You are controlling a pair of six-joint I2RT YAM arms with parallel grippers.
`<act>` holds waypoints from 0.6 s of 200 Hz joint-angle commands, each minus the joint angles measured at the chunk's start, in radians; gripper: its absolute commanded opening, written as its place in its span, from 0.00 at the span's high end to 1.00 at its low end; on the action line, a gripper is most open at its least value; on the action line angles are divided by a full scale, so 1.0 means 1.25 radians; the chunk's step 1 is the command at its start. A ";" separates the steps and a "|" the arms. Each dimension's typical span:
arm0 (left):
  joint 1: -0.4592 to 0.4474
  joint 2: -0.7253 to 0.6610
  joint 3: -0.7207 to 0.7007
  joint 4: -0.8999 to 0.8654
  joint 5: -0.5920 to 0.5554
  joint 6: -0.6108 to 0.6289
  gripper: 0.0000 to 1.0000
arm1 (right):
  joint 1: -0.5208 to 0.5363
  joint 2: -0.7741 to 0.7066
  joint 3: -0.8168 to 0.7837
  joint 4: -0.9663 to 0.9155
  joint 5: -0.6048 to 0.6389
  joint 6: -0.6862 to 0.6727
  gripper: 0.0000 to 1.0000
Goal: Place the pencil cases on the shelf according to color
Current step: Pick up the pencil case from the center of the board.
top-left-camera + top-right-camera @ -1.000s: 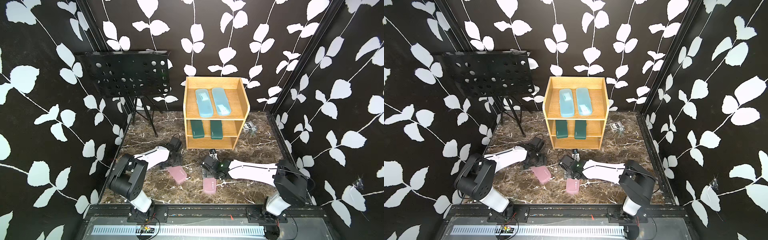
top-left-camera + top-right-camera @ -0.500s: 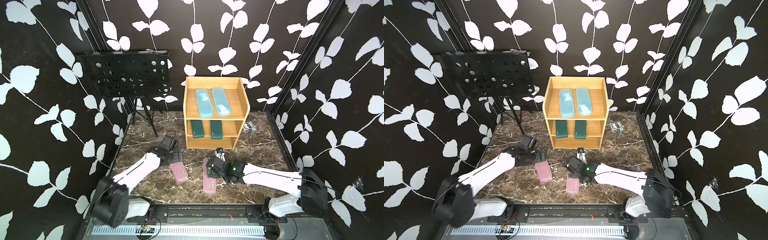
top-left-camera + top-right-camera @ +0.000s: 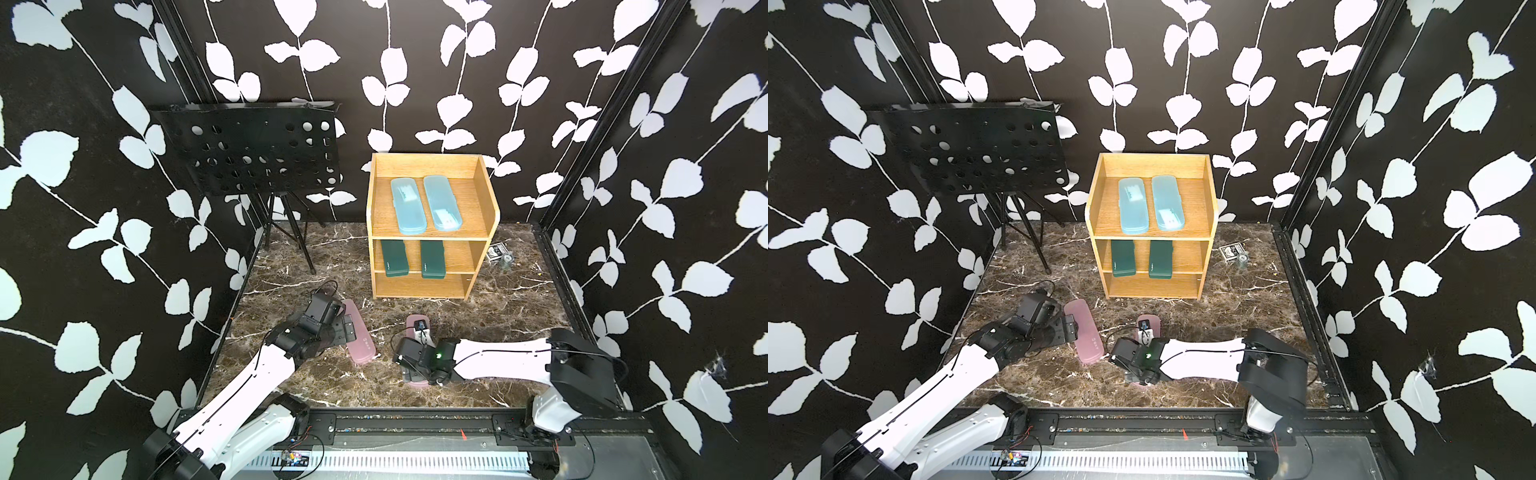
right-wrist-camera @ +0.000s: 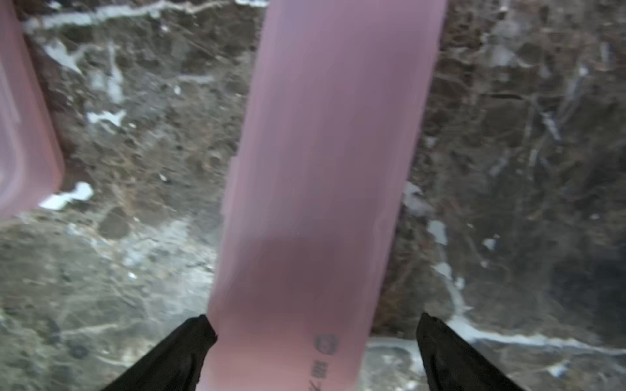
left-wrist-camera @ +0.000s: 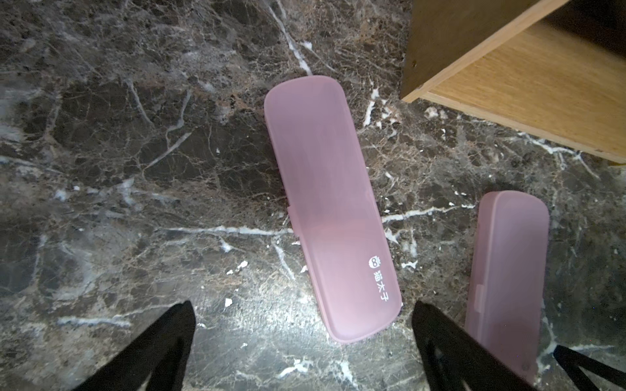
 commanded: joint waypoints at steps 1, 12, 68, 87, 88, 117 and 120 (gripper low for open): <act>-0.014 -0.029 -0.012 -0.032 -0.014 -0.020 0.01 | 0.005 0.031 0.030 -0.077 0.001 -0.016 0.01; -0.021 -0.035 -0.013 -0.033 -0.018 -0.024 0.01 | 0.005 0.027 0.011 -0.078 -0.004 -0.016 0.01; -0.048 -0.035 0.001 -0.061 -0.043 -0.026 0.01 | -0.002 -0.119 -0.154 -0.058 0.007 0.016 0.01; -0.050 -0.033 0.005 -0.064 -0.042 -0.024 0.01 | -0.001 -0.188 -0.193 -0.016 0.002 -0.005 0.01; -0.050 -0.033 0.005 -0.064 -0.041 -0.023 0.01 | -0.002 -0.193 -0.196 -0.013 0.001 -0.006 0.01; -0.054 -0.038 0.003 -0.077 -0.045 -0.024 0.01 | -0.002 -0.279 -0.256 0.032 -0.005 -0.035 0.01; -0.054 -0.039 0.001 -0.077 -0.046 -0.024 0.01 | -0.001 -0.284 -0.260 0.032 -0.005 -0.035 0.01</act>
